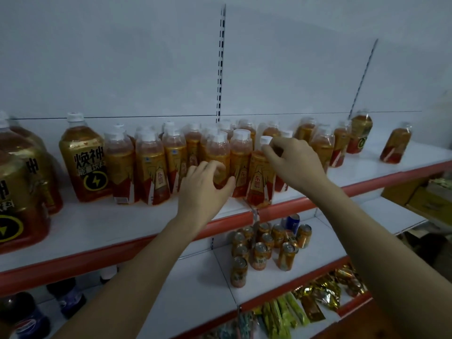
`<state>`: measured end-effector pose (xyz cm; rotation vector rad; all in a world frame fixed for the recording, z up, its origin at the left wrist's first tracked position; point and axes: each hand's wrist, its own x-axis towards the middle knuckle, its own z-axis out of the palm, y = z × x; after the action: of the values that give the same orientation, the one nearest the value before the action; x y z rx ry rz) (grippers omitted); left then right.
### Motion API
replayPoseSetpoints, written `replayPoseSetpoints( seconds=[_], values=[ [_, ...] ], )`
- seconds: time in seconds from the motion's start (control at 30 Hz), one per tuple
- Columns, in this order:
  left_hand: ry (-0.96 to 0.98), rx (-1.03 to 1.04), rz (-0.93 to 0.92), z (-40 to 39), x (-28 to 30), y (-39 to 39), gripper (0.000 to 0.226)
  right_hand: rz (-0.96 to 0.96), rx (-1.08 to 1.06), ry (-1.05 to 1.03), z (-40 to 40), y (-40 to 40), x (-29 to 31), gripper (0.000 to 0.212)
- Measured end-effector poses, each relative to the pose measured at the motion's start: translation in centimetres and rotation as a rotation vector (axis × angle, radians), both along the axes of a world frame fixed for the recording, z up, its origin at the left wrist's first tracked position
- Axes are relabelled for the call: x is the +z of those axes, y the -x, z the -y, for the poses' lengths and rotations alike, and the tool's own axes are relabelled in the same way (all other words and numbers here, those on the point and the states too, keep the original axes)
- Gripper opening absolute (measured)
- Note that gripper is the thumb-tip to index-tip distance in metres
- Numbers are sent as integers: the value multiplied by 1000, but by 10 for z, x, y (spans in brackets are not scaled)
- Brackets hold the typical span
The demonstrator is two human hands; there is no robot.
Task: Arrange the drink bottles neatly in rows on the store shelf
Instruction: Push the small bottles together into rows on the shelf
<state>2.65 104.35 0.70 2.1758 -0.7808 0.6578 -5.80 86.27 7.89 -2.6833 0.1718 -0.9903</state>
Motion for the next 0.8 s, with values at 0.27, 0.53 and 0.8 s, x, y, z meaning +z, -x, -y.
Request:
replayPoseSetpoints(
  seconds=[0.27,0.53,0.8],
  values=[
    [-167,-146,-64,59,13,52,25,-142,-74,-83,44,61,-20,39],
    [-257,-244,-148,198,5,128,24,-245,-168,-159,162,148,-49,40],
    [-314,-306,-175,332,7,195,25,-309,-239,-227,288,222,-75,36]
  ],
)
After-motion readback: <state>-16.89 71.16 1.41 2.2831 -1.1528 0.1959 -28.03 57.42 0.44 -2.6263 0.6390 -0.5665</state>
